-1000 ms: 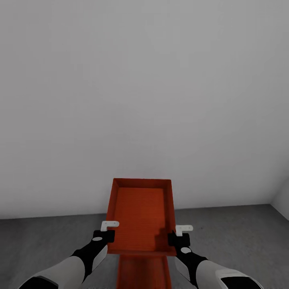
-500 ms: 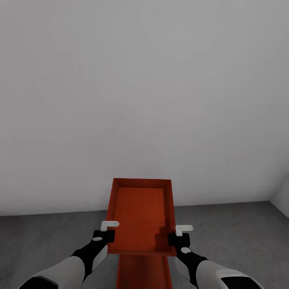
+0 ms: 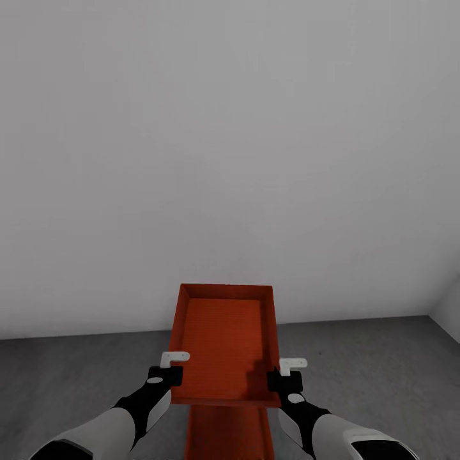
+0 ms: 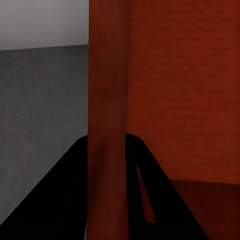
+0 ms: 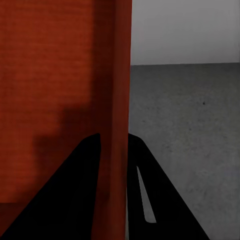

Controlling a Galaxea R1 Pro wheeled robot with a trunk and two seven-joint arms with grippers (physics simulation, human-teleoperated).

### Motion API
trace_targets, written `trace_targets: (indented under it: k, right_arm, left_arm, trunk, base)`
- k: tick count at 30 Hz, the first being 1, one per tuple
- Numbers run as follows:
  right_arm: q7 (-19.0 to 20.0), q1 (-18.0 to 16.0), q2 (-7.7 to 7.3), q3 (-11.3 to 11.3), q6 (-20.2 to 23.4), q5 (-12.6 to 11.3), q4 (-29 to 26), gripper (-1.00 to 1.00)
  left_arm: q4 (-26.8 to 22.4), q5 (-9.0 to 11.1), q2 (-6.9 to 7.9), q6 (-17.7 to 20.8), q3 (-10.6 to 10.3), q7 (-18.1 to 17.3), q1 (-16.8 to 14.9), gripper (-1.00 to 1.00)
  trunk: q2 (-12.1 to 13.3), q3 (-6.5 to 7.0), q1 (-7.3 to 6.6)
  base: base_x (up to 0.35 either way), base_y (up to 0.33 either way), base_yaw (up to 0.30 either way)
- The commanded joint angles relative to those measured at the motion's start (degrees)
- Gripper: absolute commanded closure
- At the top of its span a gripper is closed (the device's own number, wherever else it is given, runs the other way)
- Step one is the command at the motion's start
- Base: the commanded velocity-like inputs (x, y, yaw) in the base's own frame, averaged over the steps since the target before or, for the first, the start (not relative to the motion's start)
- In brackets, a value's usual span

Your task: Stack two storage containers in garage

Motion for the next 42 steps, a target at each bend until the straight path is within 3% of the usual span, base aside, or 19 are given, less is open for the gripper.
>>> trace_targets:
  k: [1, 42]
  right_arm:
    - [-0.5, -0.1, 0.00, -1.6, -0.4, 0.3, -0.2, 1.00]
    - [-0.5, -0.1, 0.00, -1.6, -0.3, 0.3, -0.2, 1.00]
  left_arm:
    - [0.1, 5.2, -0.05, 0.0, 1.9, 0.5, -0.1, 1.00]
    - [0.1, 5.2, -0.05, 0.0, 1.9, 0.5, -0.1, 1.00]
  trunk:
    - [-0.1, -0.17, 0.01]
    - [-0.1, -3.92, 0.01]
  base:
    - [0.000, 0.000, 0.000]
    - [0.000, 0.000, 0.000]
